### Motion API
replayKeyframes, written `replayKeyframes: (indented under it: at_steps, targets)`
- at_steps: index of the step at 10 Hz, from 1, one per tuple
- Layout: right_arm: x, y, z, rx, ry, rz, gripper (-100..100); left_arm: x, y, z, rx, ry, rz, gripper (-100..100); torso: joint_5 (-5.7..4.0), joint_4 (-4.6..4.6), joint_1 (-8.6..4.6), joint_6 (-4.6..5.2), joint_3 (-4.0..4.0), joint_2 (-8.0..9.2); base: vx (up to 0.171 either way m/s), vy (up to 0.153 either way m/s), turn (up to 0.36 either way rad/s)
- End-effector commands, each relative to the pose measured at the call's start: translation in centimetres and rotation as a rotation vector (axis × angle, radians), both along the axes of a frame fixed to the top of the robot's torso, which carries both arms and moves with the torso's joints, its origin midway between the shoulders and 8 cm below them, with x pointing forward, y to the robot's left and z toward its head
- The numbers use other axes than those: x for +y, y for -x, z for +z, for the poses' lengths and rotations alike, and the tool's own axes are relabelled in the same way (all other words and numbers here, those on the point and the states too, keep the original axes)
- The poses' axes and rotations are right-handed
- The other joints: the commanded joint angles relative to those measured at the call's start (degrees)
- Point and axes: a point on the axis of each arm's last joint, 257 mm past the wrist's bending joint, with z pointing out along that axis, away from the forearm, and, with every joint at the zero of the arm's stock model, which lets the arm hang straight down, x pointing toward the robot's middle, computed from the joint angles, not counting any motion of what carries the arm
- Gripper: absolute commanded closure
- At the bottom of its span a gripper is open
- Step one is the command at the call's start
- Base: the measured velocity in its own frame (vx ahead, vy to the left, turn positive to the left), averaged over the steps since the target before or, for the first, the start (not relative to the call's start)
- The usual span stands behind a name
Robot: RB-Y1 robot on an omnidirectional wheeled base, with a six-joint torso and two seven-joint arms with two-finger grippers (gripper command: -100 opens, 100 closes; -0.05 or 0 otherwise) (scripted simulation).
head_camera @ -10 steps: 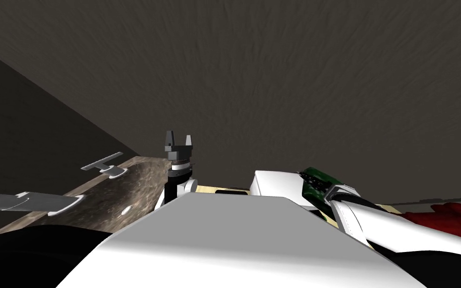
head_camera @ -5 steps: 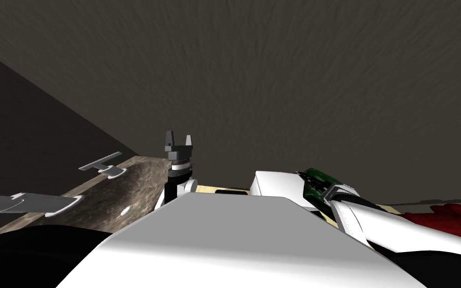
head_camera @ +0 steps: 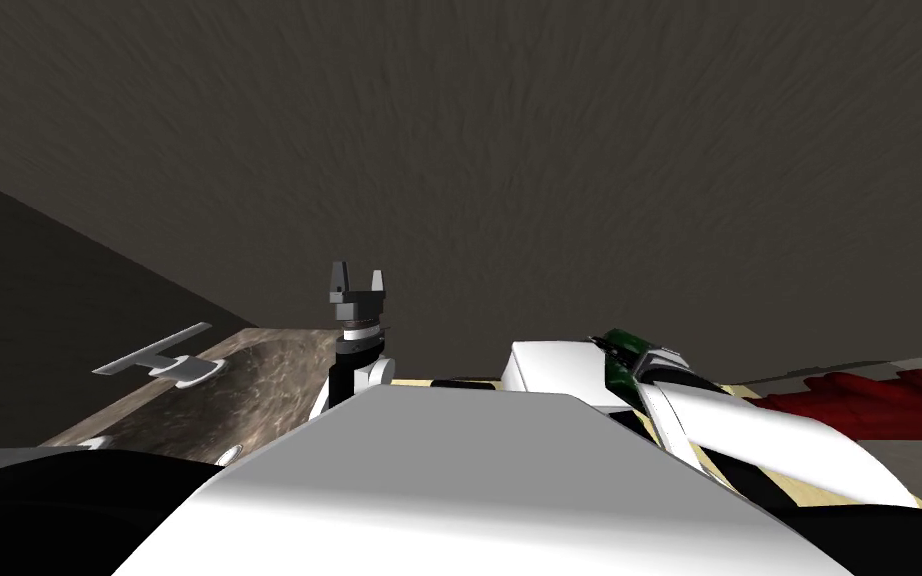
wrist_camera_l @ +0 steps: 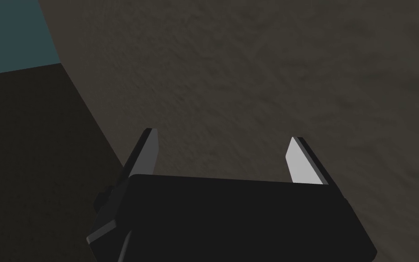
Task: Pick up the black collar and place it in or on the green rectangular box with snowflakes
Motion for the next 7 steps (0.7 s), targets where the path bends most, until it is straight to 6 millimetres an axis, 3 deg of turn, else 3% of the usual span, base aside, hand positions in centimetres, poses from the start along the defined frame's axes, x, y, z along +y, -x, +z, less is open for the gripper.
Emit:
replayKeyframes:
  at_steps: [1,7]
  targets:
    - [-0.7,-1.2,1.0,0.015,0.071,0.030,-100,0.0,0.0,0.0,0.000,0.000,0.000,0,0.00,0.00,0.00,0.00,0.00,0.00,0.006,0.011,0.011]
    - [-3.3,0.3,4.3,0.030,0.234,-0.037,-100,0.0,0.0,0.0,0.000,0.000,0.000,0,0.04,0.10,-0.32,-0.02,0.15,0.21,-0.003,-0.008,0.003]
